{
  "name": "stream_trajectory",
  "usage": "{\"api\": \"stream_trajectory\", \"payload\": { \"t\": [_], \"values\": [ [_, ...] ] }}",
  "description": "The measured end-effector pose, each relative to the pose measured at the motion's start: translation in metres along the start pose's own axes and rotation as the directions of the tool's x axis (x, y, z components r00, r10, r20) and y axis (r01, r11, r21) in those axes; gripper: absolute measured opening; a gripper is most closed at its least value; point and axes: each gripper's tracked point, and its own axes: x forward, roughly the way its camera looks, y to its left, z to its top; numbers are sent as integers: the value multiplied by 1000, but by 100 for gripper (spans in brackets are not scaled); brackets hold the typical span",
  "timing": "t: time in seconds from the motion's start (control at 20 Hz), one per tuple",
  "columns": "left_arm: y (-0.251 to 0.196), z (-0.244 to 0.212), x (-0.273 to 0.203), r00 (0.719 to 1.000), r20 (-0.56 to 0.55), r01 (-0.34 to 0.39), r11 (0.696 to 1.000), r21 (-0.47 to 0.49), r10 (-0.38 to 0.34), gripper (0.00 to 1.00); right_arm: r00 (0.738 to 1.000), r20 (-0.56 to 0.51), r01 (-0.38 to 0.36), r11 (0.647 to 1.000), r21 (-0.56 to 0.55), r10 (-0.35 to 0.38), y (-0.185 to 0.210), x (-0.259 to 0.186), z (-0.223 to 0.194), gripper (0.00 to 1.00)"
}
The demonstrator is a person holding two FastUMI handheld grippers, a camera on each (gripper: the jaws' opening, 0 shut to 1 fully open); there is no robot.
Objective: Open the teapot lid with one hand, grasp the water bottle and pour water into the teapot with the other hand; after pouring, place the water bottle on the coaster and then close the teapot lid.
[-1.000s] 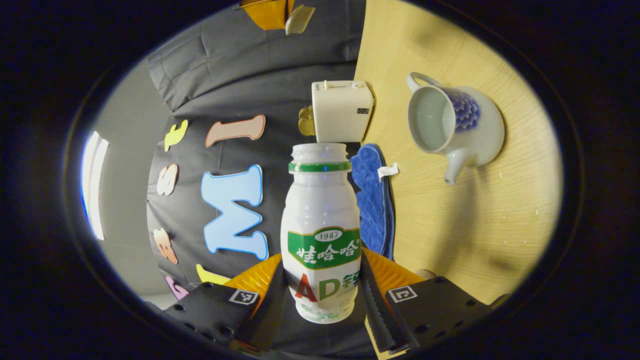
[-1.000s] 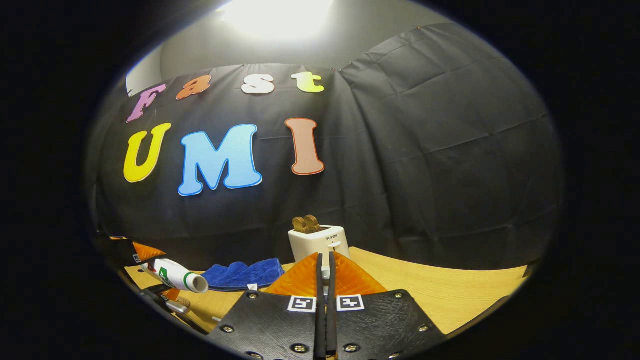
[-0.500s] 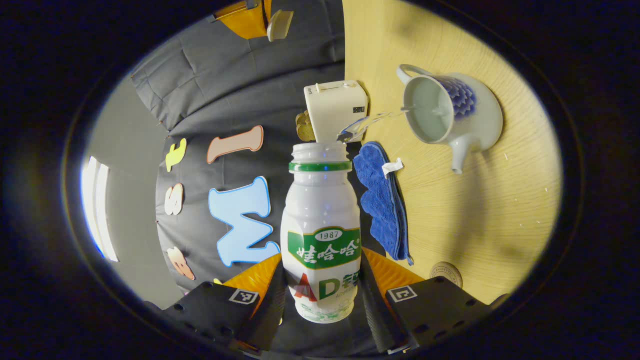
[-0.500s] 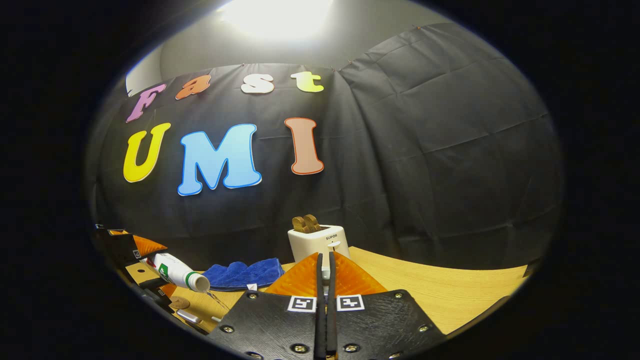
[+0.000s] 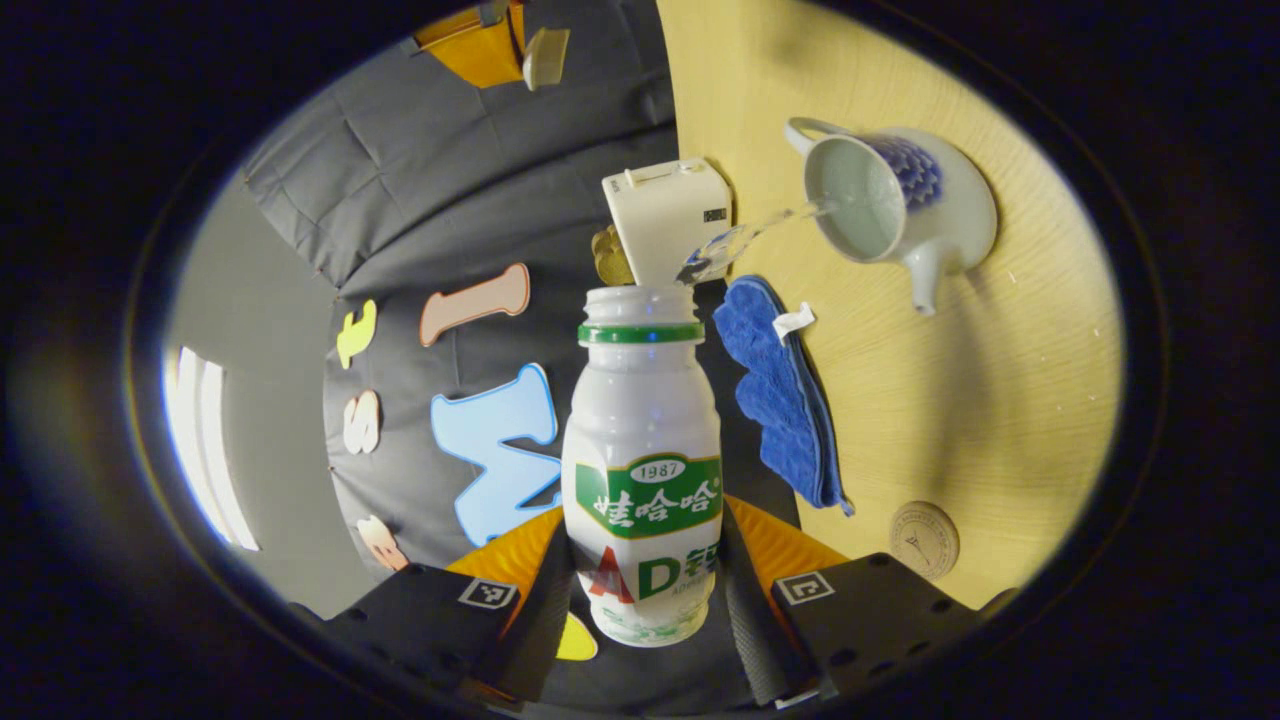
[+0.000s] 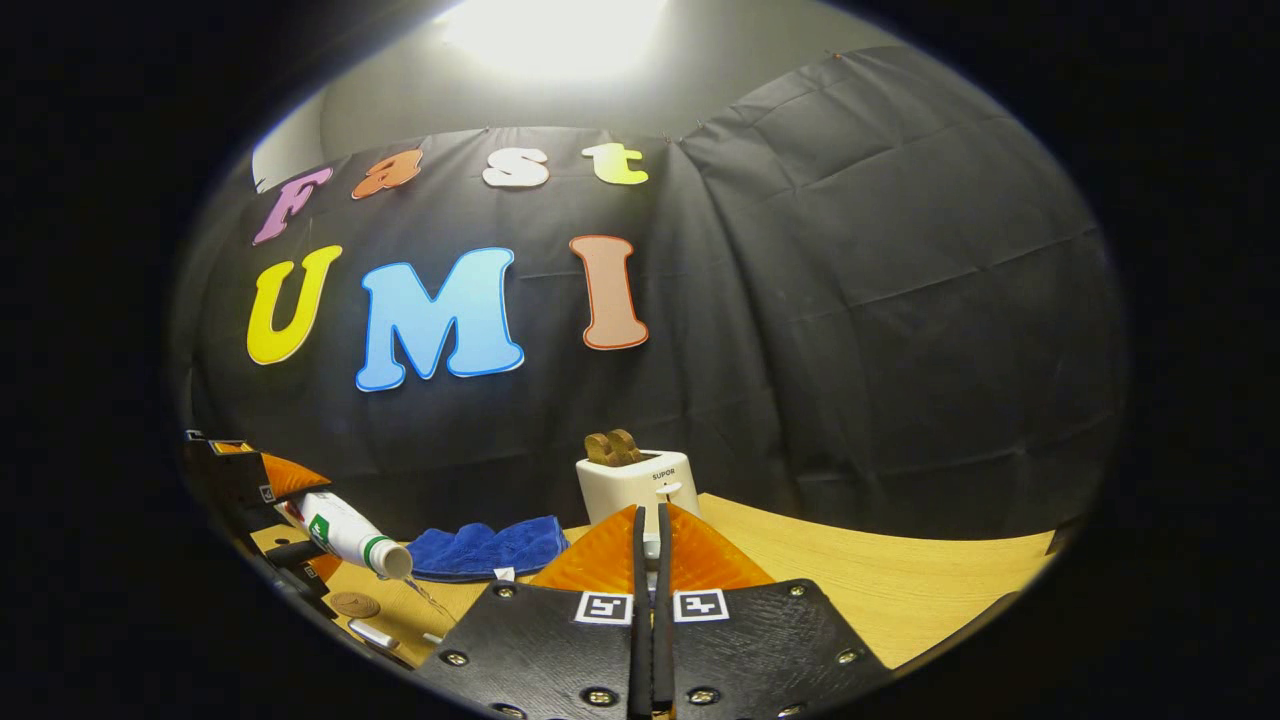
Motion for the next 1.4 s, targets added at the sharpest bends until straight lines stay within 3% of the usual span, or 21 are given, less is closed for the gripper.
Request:
{"api": "stream_trajectory", "payload": {
  "t": [0.1,0.2,0.3,0.4,0.55,0.6,0.65,0.7,0.75,0.85,0.9,1.4],
  "values": [
    [4,1,0,1000,6,-10,1000,24,10,75,1000,-1,1,1000,-1,-1,0,0,0,0],
    [6,1,1,1000,12,-11,999,42,10,83,1000,0,-1,1000,0,1,0,-1,0,0],
    [10,0,1,1000,20,-17,997,69,16,75,1000,0,0,1000,0,0,0,-1,0,0],
    [12,1,2,1000,25,-19,995,94,17,79,1000,0,0,1000,1,0,0,0,-1,0],
    [14,1,4,999,30,-21,993,120,18,79,1000,-1,-1,1000,-1,1,0,0,-1,0],
    [14,1,4,999,32,-24,991,128,20,75,1000,0,-2,1000,-1,2,0,0,0,0],
    [15,1,4,999,33,-26,990,137,21,83,1000,0,-2,1000,-1,2,0,0,-1,0],
    [16,2,5,999,36,-27,989,146,22,75,1000,-1,-1,1000,-3,1,0,0,-1,0],
    [17,3,5,999,40,-27,987,157,21,79,1000,-1,-1,1000,-4,1,0,1,-1,0],
    [18,4,6,999,46,-30,983,182,22,75,1000,-2,-2,1000,-6,2,0,0,-2,0],
    [20,5,7,999,49,-32,980,195,23,79,1000,-1,-2,1000,-7,2,0,0,-1,0],
    [29,26,2,992,105,-93,953,288,65,83,1000,-2,-1,1000,-2,1,0,1,-1,0]
  ]
}}
